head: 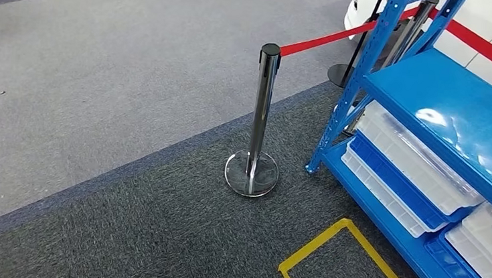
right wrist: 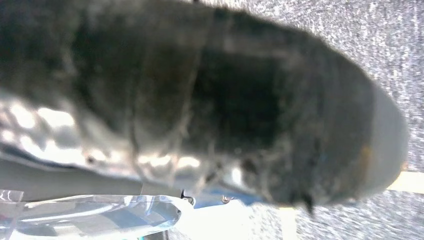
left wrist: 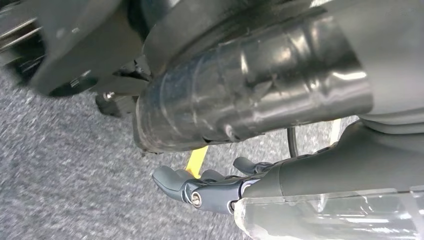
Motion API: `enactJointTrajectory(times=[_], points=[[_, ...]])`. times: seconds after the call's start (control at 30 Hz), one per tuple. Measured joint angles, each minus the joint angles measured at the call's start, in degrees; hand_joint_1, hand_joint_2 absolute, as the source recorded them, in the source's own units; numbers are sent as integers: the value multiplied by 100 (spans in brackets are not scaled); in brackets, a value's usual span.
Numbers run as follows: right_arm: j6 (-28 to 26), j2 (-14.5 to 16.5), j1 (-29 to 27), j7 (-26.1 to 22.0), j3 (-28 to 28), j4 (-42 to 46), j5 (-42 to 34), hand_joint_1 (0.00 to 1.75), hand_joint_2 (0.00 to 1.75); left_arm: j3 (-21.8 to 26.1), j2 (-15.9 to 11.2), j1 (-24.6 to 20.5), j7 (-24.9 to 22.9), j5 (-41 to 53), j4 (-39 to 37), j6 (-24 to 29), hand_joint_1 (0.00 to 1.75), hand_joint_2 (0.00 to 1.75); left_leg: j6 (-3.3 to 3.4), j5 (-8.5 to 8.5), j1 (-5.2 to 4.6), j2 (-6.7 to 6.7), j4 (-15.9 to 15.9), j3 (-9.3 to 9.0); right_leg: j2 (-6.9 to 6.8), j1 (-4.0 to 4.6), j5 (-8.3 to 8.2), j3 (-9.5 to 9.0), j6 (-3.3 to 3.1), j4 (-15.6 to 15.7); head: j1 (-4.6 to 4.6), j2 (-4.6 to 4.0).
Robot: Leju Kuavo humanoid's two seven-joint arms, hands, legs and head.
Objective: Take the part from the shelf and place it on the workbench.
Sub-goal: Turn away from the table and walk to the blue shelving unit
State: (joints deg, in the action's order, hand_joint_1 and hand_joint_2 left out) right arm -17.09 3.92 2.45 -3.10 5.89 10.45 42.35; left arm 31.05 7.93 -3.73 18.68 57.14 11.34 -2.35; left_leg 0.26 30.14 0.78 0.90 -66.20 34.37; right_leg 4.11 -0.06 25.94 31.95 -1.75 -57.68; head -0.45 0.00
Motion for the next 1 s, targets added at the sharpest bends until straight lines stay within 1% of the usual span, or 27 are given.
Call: enactJointTrajectory(times=[0.03,0.07,0.1,0.17,0.2,0.23,0.27,0.3,0.33,0.37,0.4,0.43,0.47,0.5,0.53,0.57,0.6,0.63,0.7,0.73,0.77,0.83,0.87,0.9,0.93,0.97,1.0], points=[[-1,1,2,-2,1,0,0,0,0,3,-1,0,1,-1,0,1,0,0,13,-170,1,114,382,-148,62,2,16,12,22,-29,0,0],[-2,2,4,-4,1,0,1,0,0,7,-2,-2,1,-1,0,1,0,0,25,-269,1,206,652,-253,115,1,30,32,49,-54,0,0],[-3,3,4,-8,2,0,1,0,0,11,-2,-8,1,-1,0,1,0,0,36,-290,-5,269,783,-302,158,-5,37,55,80,-72,1,0],[-4,4,-5,-13,2,0,0,0,0,15,-2,-25,1,-1,0,2,0,0,75,-294,-13,201,822,-324,244,-15,29,83,155,-68,1,0],[-3,3,-12,-13,4,0,0,0,0,15,-2,-31,1,-1,0,2,0,0,111,-314,-9,146,851,-339,205,-20,42,92,188,-89,2,0],[-2,2,-16,-13,8,0,0,0,0,16,-1,-33,2,-1,0,3,0,0,151,-335,-1,85,882,-352,97,-17,106,132,220,-176,7,0],[-1,1,-13,-14,12,0,0,0,0,17,0,-31,2,-1,0,3,0,0,187,-351,8,18,912,-362,-47,-13,234,223,249,-371,12,0],[-1,-1,-8,-14,17,0,0,0,0,18,1,-27,2,-1,0,3,0,0,210,-354,4,-46,922,-367,-211,-19,408,363,273,-666,17,0],[0,0,-2,-15,23,0,-1,0,0,19,1,-19,2,-1,0,3,0,0,224,-347,0,-114,923,-366,-308,-28,605,562,302,-1057,21,0],[1,1,2,-16,29,0,-1,0,0,20,1,-9,2,-1,0,3,0,0,227,-338,-4,-188,922,-366,-348,-44,751,753,328,-1426,20,0],[1,1,3,-16,35,0,-1,0,0,20,1,-3,1,-1,0,3,0,0,227,-327,-7,-260,921,-369,-368,-61,802,879,348,-1661,21,0],[2,2,-3,-17,39,0,-1,0,0,21,2,-1,1,-1,0,3,0,0,223,-313,-6,-329,920,-378,-388,-76,745,903,365,-1697,21,0],[2,1,-10,-17,43,0,-1,0,0,21,4,-4,1,-1,0,3,0,0,212,-298,-5,-385,919,-395,-419,-88,575,787,372,-1469,21,0],[2,0,-16,-17,47,0,-1,0,0,21,7,-7,1,-1,0,3,0,0,196,-280,-4,-435,918,-420,-486,-94,356,573,368,-1063,22,0],[3,-1,-17,-17,51,0,-1,0,0,21,10,-8,1,-1,0,3,0,0,171,-257,-13,-483,915,-447,-584,-79,191,350,345,-644,21,0],[3,-2,-12,-18,57,0,0,0,0,22,11,-9,1,0,0,3,0,0,138,-235,-22,-524,912,-469,-654,-61,77,181,307,-313,21,0],[5,-3,-6,-18,63,0,2,0,0,22,12,-15,1,1,0,3,0,0,104,-216,-31,-564,909,-488,-697,-38,36,91,263,-129,19,0],[7,-3,-3,-18,69,0,5,0,0,23,13,-26,1,1,0,3,0,0,69,-201,-39,-604,910,-504,-691,-13,50,80,219,-80,18,0],[9,-4,-8,-17,80,0,10,0,0,23,13,-57,1,2,0,1,0,0,-1,-169,-28,-645,907,-540,-588,-16,39,79,142,-55,17,0],[9,-5,-9,-17,82,0,13,0,0,23,14,-65,2,2,0,-1,0,0,-31,-110,-18,-574,844,-532,-541,-27,30,63,100,-33,18,0],[9,-8,-5,-17,84,0,14,0,0,23,14,-68,2,3,0,-2,0,0,-54,8,-9,-462,676,-470,-495,-41,17,45,56,-9,17,0],[10,-12,5,-17,85,0,16,0,0,23,14,-55,2,4,0,-4,0,0,-72,373,3,-214,4,-159,-401,-43,8,29,-7,6,16,0],[12,-14,9,-17,85,0,16,0,0,23,14,-44,1,7,0,-5,0,0,-74,533,4,-166,-393,43,-344,-32,8,30,-23,4,15,0],[13,-14,8,-17,85,0,17,0,0,23,14,-33,1,9,0,-7,0,0,-74,600,4,-146,-680,201,-279,-22,10,27,-30,0,15,0],[14,-14,7,-17,85,0,17,0,0,23,14,-23,1,11,0,-8,0,0,-69,546,3,-138,-772,275,-206,-15,13,22,-32,-6,15,0],[15,-14,7,-17,85,0,18,0,0,23,14,-18,1,13,0,-8,0,0,-56,379,3,-126,-632,244,-131,-10,18,14,-29,-14,15,0],[16,-14,7,-17,86,0,18,0,0,23,13,-17,1,13,0,-8,0,0,-36,141,3,-91,-299,122,-58,-9,25,7,-21,-27,15,0]])
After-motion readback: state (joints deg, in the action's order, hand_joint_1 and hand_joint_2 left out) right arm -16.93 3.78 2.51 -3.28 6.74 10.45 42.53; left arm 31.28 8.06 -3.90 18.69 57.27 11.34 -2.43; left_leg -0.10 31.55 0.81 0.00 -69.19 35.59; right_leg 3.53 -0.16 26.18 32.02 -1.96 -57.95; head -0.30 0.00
